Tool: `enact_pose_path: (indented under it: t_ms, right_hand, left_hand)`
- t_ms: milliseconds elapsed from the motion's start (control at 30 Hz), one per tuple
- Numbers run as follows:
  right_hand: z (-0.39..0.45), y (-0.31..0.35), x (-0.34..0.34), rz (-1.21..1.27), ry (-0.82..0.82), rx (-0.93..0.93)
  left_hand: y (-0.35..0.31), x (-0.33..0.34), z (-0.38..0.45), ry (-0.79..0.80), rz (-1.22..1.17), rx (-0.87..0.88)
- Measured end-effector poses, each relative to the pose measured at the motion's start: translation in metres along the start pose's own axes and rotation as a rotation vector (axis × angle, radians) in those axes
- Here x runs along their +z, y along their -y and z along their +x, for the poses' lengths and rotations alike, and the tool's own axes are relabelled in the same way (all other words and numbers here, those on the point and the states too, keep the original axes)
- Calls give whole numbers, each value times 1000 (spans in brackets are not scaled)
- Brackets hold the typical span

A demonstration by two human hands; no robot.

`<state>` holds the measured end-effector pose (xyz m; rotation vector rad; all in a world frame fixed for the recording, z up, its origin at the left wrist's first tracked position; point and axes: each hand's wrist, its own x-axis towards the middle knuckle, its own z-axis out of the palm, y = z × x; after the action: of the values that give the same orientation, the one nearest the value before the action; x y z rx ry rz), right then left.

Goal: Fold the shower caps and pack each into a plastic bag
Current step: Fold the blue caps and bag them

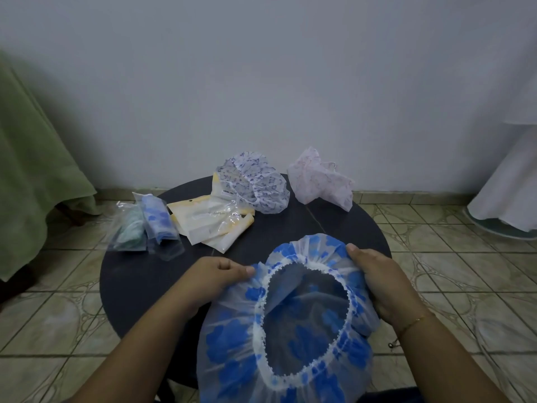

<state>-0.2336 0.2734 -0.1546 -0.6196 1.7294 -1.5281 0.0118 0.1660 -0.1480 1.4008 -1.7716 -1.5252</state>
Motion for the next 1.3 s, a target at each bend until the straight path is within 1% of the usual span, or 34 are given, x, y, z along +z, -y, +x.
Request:
enact_pose_path:
  t_ms: [100,167,200,400,500,567,667,733,800,900,967,1033,1100,1200,1233,1300]
  right_hand:
    - [4,0,-5,-43,-53,-13]
    - [8,-1,-8,-77,-93,-21]
    - [10,-3,-9,-98,-108,-22]
    - [9,1,-5,-287,-139,-96]
    - [7,1,-3,-281,-91,-90]
    - [5,3,-4,-196,-37,-19]
    - [-1,12,-9,-103,28,129]
    - [-4,16,-15,-143,42,201]
    - [-8,18,-20,-236,94,252]
    - [-12,19,-21,-292,231,291]
    - [-14,19,-18,-266,319,261]
    - [-15,18,-14,-195,364,201]
    - [-14,16,-12,-74,352,178]
    - [-9,14,-11,104,285,194]
    - [-7,14,-11,161,273,197]
    - [-5,15,-11,236,263,200]
  left_hand:
    - [3,-4,4,-125,-117,21]
    - [5,-7,7,-237,-128,38]
    - [6,-8,8,-269,-129,46]
    - [13,-8,11,-315,-102,39]
    - [17,-8,14,-352,-31,29]
    - [20,-9,16,-360,10,11]
    - [21,-9,16,-353,-64,-26]
    - [21,-8,15,-389,-126,-43]
    - [21,-8,15,-400,-167,-48]
    - [18,-8,13,-323,-194,-47]
    - [15,-7,10,-251,-131,-21]
    - [12,-6,4,-216,-99,-15]
    - [11,-9,1,-252,-142,-21]
    - [10,-14,0,-317,-207,-46]
    - [8,-14,-2,-337,-186,-49]
    - [4,-15,-6,-321,-140,-50]
